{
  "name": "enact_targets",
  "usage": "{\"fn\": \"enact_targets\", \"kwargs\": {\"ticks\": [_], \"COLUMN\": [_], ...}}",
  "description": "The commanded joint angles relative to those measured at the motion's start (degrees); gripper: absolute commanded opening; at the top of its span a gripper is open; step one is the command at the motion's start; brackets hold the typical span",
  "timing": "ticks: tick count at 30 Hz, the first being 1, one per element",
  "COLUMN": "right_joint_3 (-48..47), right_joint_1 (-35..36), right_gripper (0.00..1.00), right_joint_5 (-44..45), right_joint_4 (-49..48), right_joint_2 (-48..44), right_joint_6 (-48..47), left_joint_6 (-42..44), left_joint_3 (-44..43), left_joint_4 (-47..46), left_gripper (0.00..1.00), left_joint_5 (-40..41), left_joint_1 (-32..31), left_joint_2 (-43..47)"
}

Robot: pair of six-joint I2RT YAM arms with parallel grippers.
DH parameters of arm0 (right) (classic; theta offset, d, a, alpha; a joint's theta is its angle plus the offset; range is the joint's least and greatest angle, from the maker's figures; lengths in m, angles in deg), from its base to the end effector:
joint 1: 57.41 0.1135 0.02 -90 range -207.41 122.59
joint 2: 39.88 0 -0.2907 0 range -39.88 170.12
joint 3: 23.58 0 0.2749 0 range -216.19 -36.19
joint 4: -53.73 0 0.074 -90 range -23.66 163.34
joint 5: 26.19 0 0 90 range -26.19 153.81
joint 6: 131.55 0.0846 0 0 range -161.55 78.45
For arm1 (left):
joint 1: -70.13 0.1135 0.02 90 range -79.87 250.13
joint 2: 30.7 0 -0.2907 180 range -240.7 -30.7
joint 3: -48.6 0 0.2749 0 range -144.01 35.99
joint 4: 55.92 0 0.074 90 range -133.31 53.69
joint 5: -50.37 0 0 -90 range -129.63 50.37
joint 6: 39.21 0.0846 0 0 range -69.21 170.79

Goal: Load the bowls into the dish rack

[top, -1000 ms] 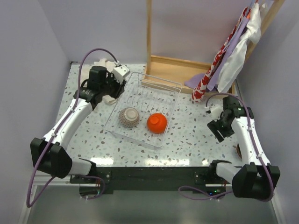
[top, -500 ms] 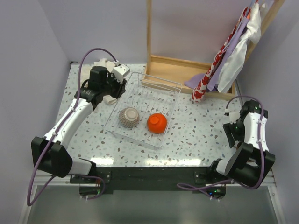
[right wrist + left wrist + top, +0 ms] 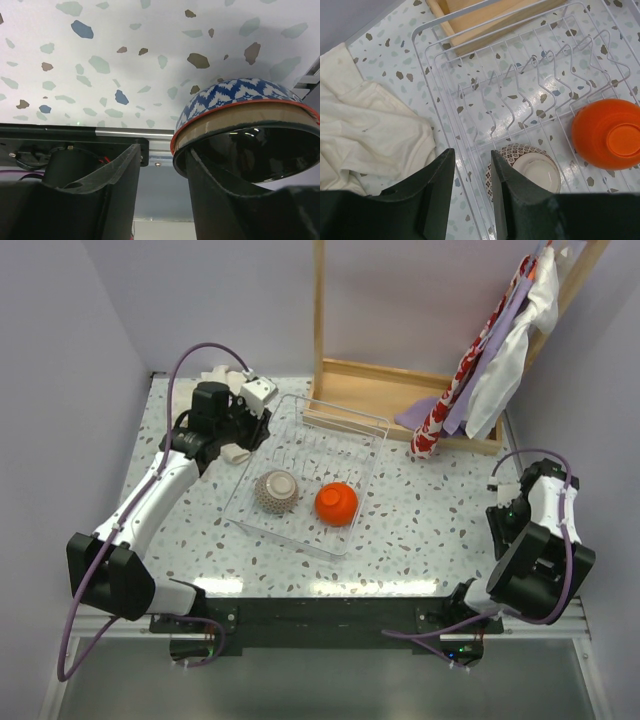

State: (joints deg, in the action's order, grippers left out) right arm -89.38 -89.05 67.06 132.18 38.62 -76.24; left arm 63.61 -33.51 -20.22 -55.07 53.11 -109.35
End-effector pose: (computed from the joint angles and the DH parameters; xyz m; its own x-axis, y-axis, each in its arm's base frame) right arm 0.1908 -0.1232 0.1795 -0.9974 -0.0529 0.0488 -0.0546 0.9979 -0.0352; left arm 0.3460 -0.1295 0.3321 -0.3870 0.3421 -0.8562 0.5982 0.7998 0.0492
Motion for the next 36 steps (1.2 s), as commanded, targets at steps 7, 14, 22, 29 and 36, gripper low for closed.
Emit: {"fn": "enact_targets", "kwargs": {"ticks": [7, 14, 22, 29, 36], "right_joint_3": [-2.27, -1.48, -0.69, -0.34, 1.41], "right_joint_1": [-0.44, -0.88, -0.97, -0.62, 6.39], "right_gripper": [0.31, 0.27, 0.07, 0.0, 0.0], "right_joint_5": [-0.52, 1.32, -1.65, -5.97, -9.22], "right_joint_4": [-0.89, -1.68, -0.11, 2.27, 4.38], "right_joint_2": [-0.28, -0.27, -1.06, -5.28, -9.33], "right_joint_6": [1.21, 1.3, 0.42, -4.4, -6.87], "left_joint_6": [-1.92, -2.45, -2.71, -2.8, -2.8], "left_joint_3": [1.29, 1.73, 2.52, 3.4, 3.31], "left_joint_4": [-4.63, -5.6, -6.13, -6.3, -6.48], "left_gripper": [0.4, 0.4, 0.4, 0.4, 0.4], "left_joint_5": [-2.4, -3.19, -3.45, -3.45, -3.81], "left_joint_1": [-0.04, -0.04, -0.04, -0.04, -0.04], "left_joint_2": [-0.1, -0.71, -0.45, 0.08, -0.19]}}
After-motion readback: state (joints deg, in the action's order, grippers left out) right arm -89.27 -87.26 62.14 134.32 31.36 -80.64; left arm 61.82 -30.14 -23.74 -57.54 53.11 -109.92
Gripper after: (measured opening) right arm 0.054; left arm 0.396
